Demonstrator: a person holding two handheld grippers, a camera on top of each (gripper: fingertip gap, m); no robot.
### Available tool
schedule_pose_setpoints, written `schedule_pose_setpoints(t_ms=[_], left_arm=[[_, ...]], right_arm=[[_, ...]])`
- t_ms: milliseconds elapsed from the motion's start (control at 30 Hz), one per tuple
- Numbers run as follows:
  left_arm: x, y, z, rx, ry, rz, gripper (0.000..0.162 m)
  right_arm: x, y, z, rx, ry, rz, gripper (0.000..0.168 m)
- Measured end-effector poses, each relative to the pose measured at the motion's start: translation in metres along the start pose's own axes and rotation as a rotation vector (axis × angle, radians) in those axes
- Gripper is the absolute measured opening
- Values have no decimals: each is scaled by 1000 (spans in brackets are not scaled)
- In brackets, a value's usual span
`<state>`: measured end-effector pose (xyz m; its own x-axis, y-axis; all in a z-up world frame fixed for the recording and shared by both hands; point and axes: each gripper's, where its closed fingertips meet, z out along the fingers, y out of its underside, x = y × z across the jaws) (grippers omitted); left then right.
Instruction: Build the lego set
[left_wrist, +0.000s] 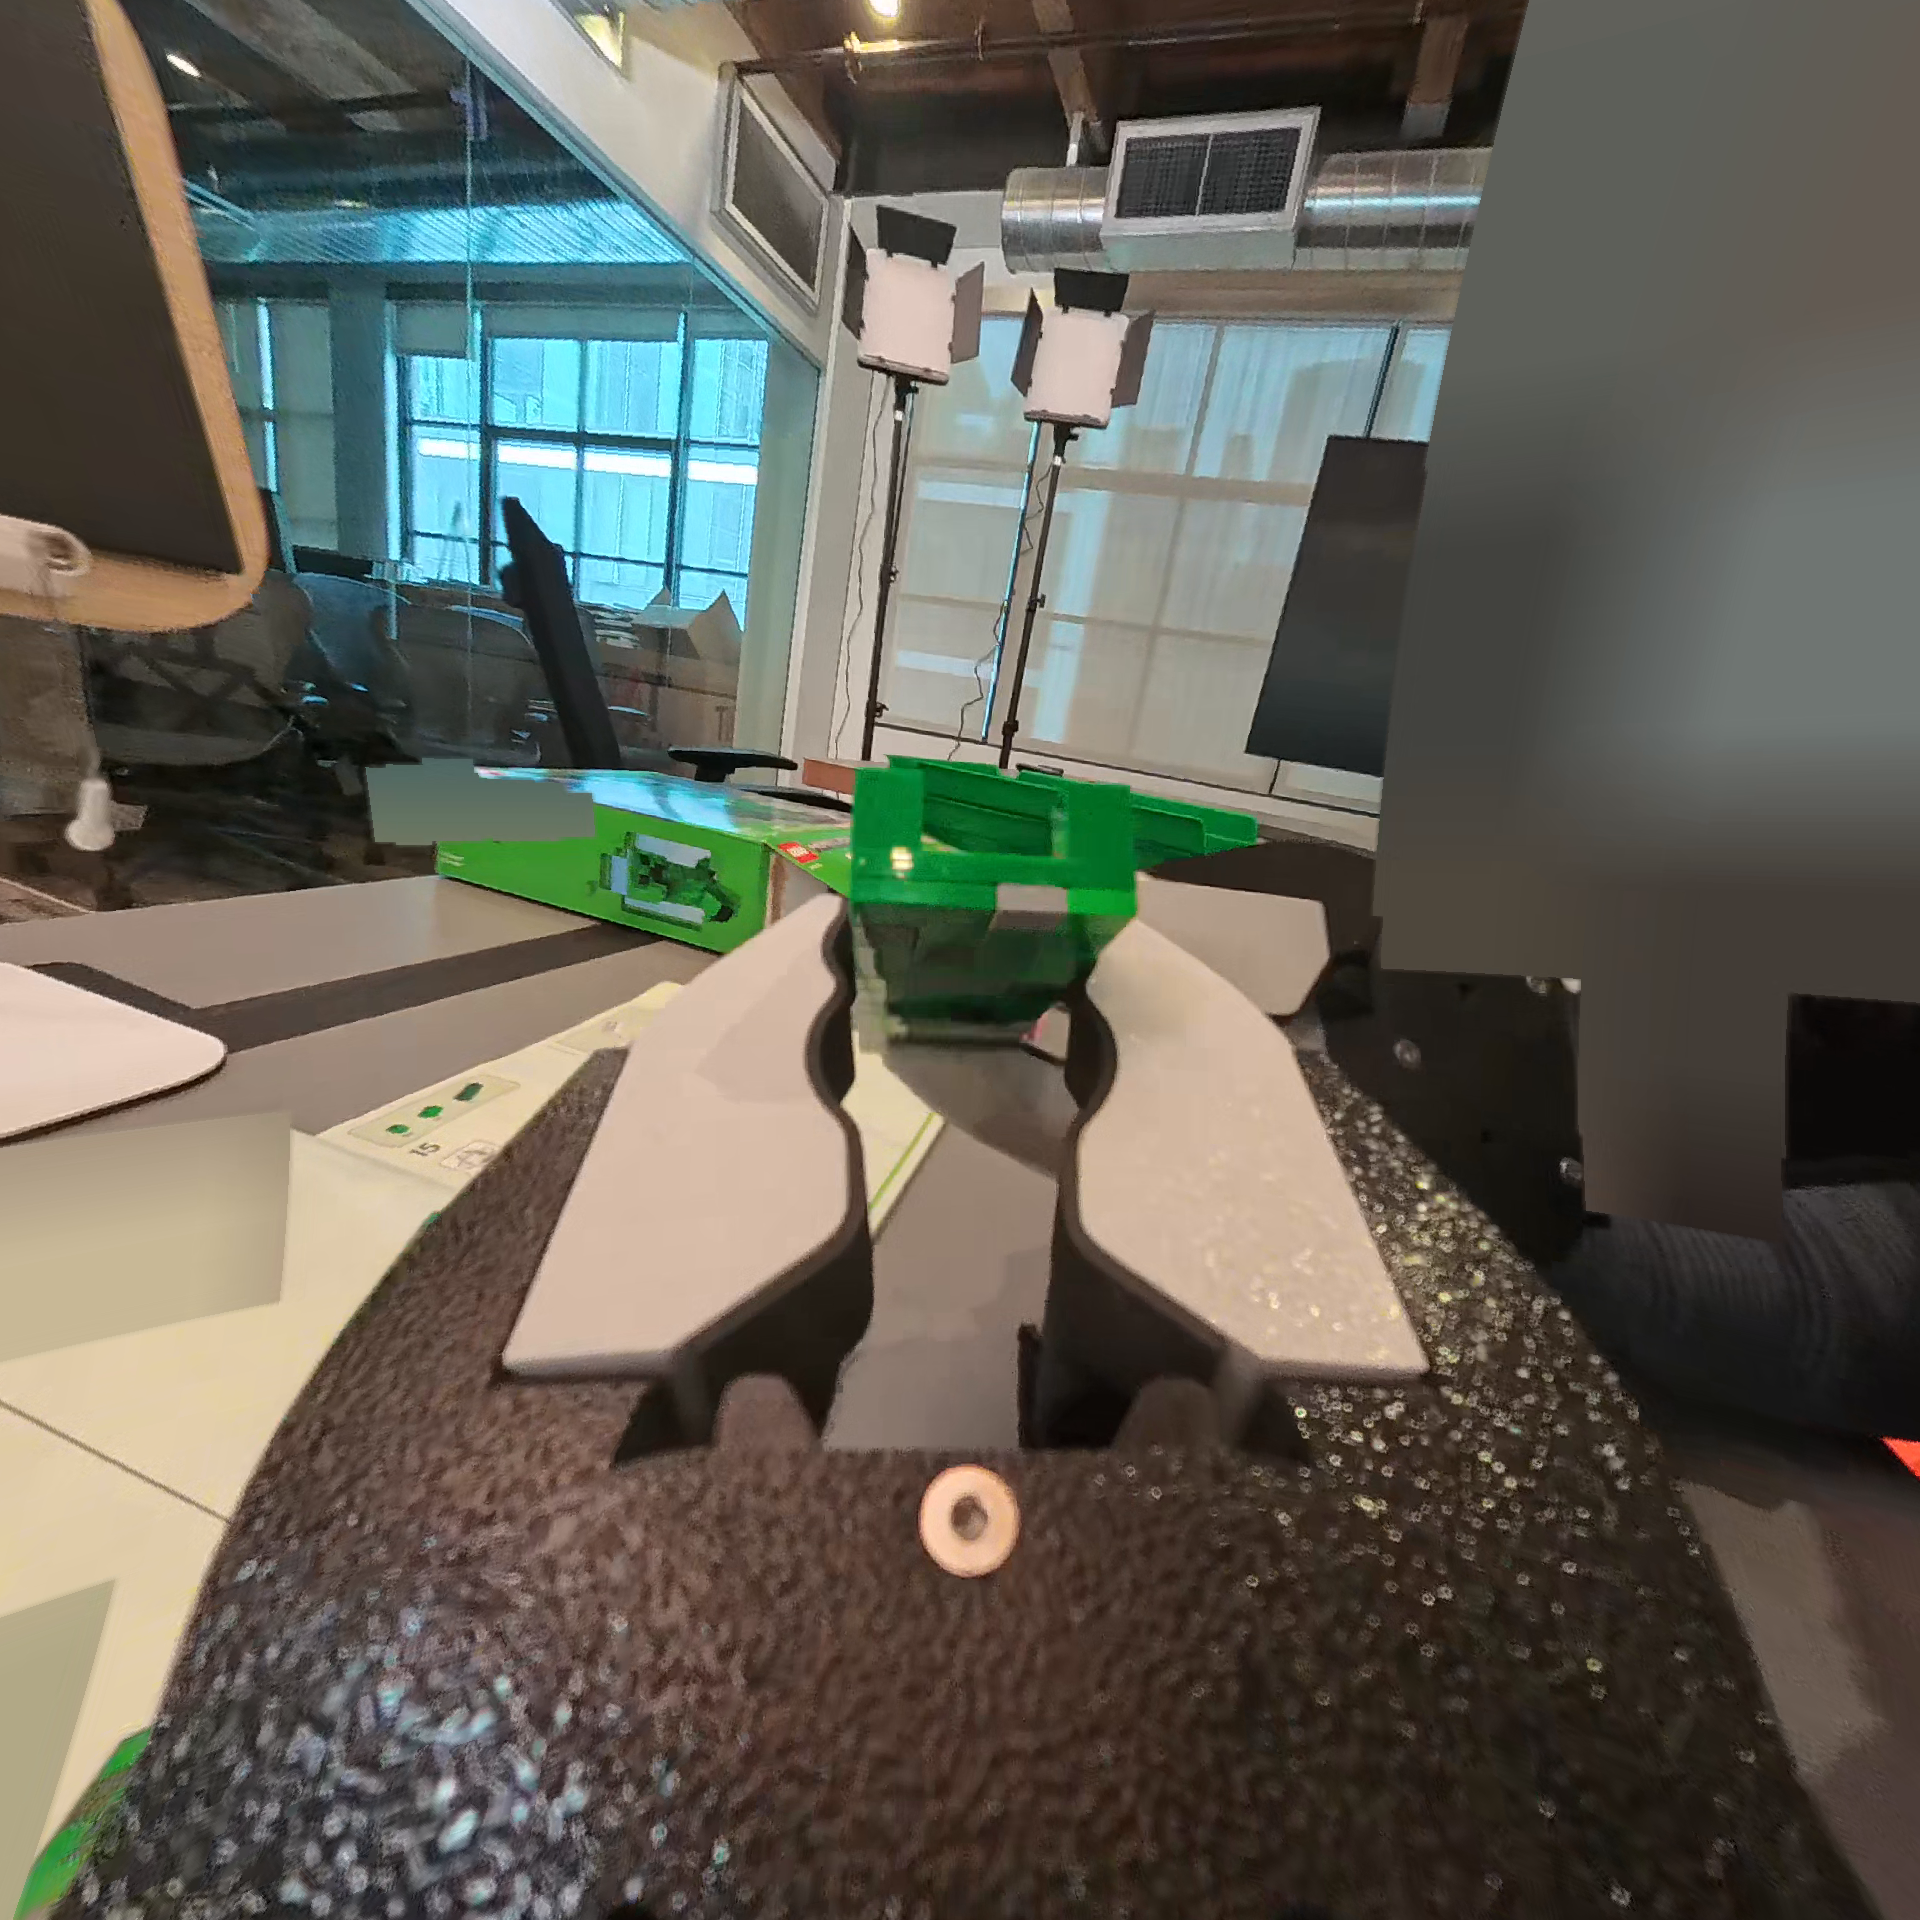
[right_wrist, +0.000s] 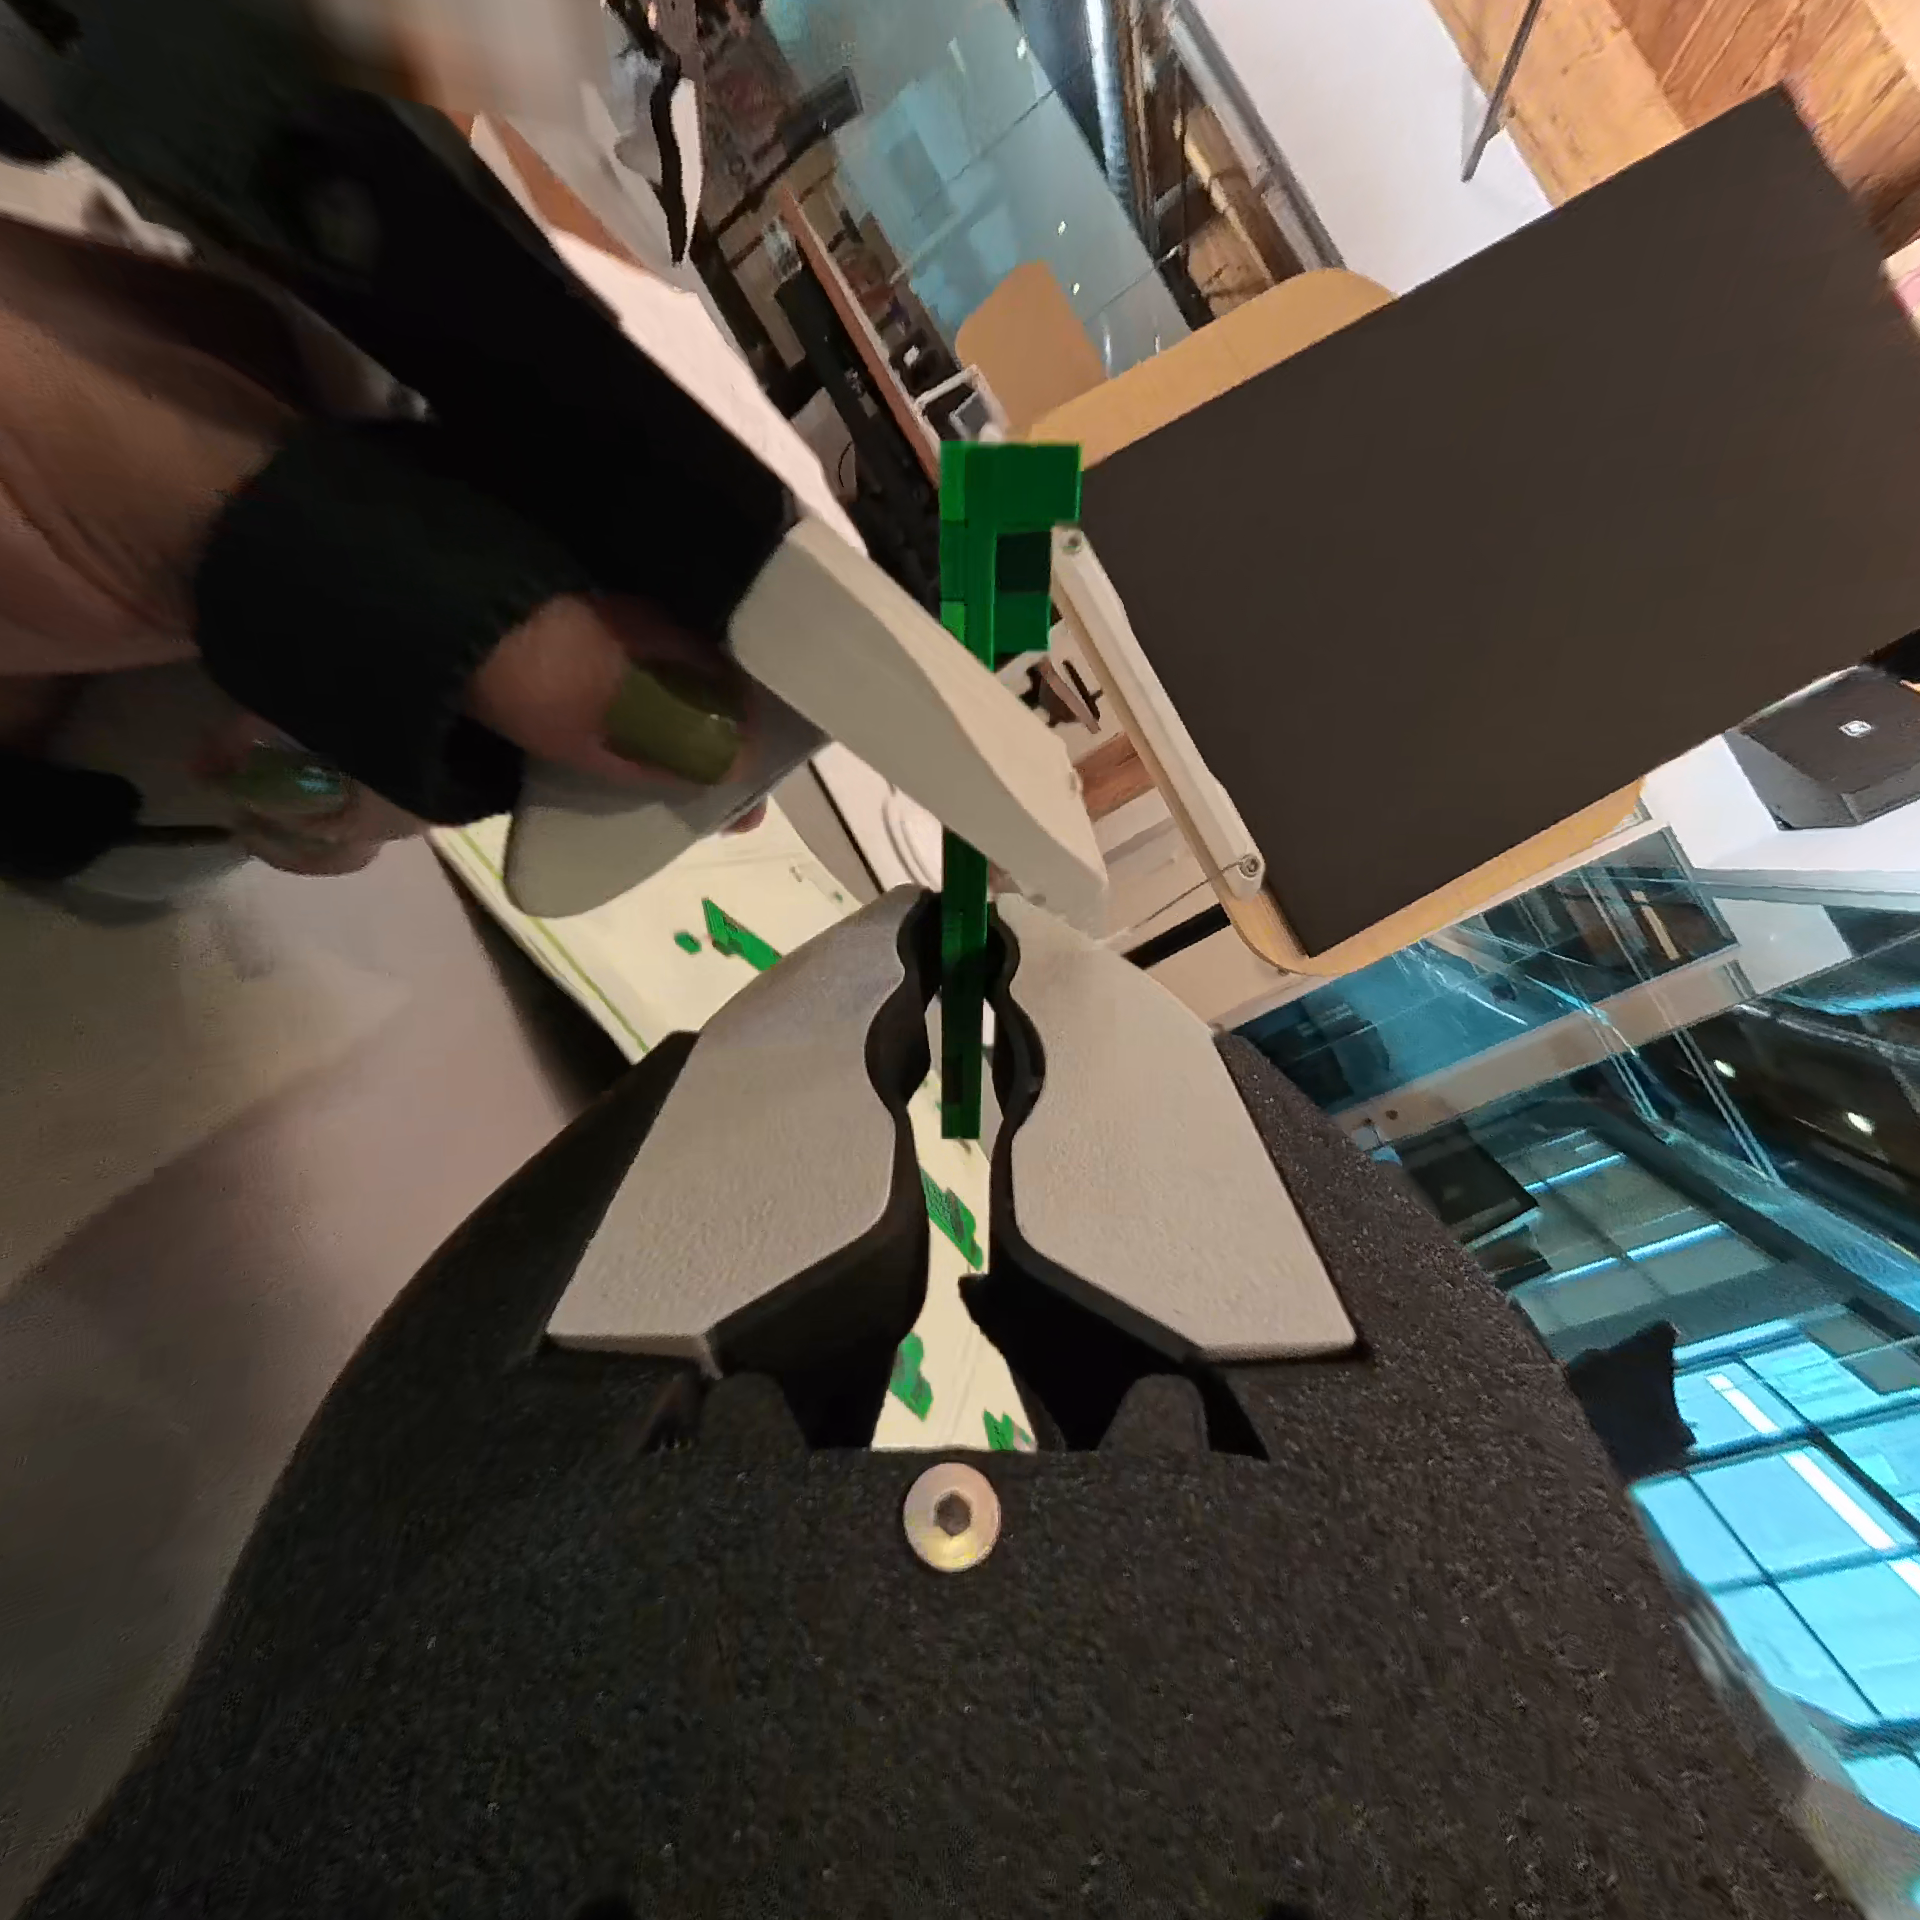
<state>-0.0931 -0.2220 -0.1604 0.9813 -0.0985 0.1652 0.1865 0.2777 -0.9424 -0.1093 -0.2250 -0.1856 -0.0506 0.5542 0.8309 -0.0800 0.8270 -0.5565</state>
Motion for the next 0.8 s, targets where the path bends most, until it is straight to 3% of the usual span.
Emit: schedule_pose_setpoints(t_ms=[33, 100, 167, 433, 567, 800], left_arm=[[-2, -2, -2, 13, -9, -4, 37], [-9, -5, -6, 19, -26, -4, 37], [-17, -9, -10, 27, -44, -4, 37], [-45, -15, -29, 1, -163, 85, 37], [-45, -9, -27, -31, -162, 92, 37], [-44, 0, -24, -92, -197, 175, 37]], right_arm=[[0, -3, -1, 29, 12, 14, 13], [0, -3, -1, 52, 7, 54, 41], [4, 11, -1, 19, 4, 124, 53], [105, 101, -12, 30, 382, 619, 61], [138, 140, -7, -20, 598, 693, 62], [161, 156, 25, -6, 722, 701, 55]])
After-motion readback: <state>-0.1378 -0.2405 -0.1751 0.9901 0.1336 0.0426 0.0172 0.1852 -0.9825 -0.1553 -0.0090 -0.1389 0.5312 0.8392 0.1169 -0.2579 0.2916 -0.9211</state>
